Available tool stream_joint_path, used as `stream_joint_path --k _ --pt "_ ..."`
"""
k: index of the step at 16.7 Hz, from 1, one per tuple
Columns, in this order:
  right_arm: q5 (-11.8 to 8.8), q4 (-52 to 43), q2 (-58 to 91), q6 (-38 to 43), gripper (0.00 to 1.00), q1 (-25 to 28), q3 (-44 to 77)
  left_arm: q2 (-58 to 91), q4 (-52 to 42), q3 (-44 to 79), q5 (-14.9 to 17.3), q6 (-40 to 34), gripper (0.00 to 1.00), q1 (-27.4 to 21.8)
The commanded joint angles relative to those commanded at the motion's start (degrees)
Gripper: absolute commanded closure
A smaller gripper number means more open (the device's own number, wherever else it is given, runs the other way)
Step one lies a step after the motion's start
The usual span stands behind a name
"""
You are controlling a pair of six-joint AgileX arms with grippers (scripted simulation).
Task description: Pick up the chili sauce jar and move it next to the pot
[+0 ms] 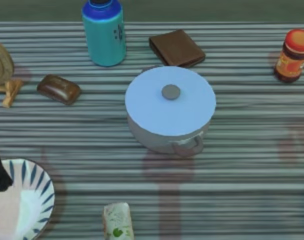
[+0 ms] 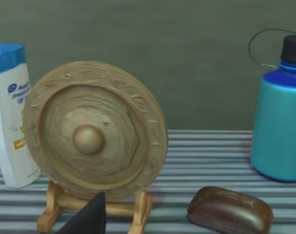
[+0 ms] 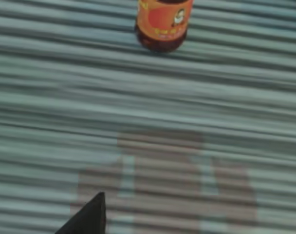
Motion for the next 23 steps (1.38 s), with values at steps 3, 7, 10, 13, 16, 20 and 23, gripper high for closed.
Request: stream_joint_path --k 3,7,10,13,16,20,23 --pt "-0.79 -9.96 17.88 -3.68 0.00 -0.52 16.44 0.00 0.00 0.00 0.00 0.00 0.00 0.00" --pt "-2.22 -22.82 42.08 -9.16 0.00 -0.90 40.45 0.00 0.00 0.00 0.00 0.00 0.00 0.00" --pt "-3.50 -31.35 59.33 -13.41 0.00 -0.97 58.75 0.00 0.00 0.00 0.00 0.00 0.00 0.00" --pt "-4.85 -38.26 74.84 -17.48 0.00 -0.87 76.08 0.00 0.00 0.00 0.00 0.00 0.00 0.00" --pt "-6.11 -43.20 87.70 -21.08 0.00 -0.70 91.27 0.00 0.00 0.00 0.00 0.00 0.00 0.00" --pt "-7.33 -46.68 99.25 -24.56 0.00 -0.50 106.10 0.00 0.00 0.00 0.00 0.00 0.00 0.00" --pt "-7.76 -47.48 103.10 -25.84 0.00 -0.43 111.38 0.00 0.00 0.00 0.00 0.00 0.00 0.00"
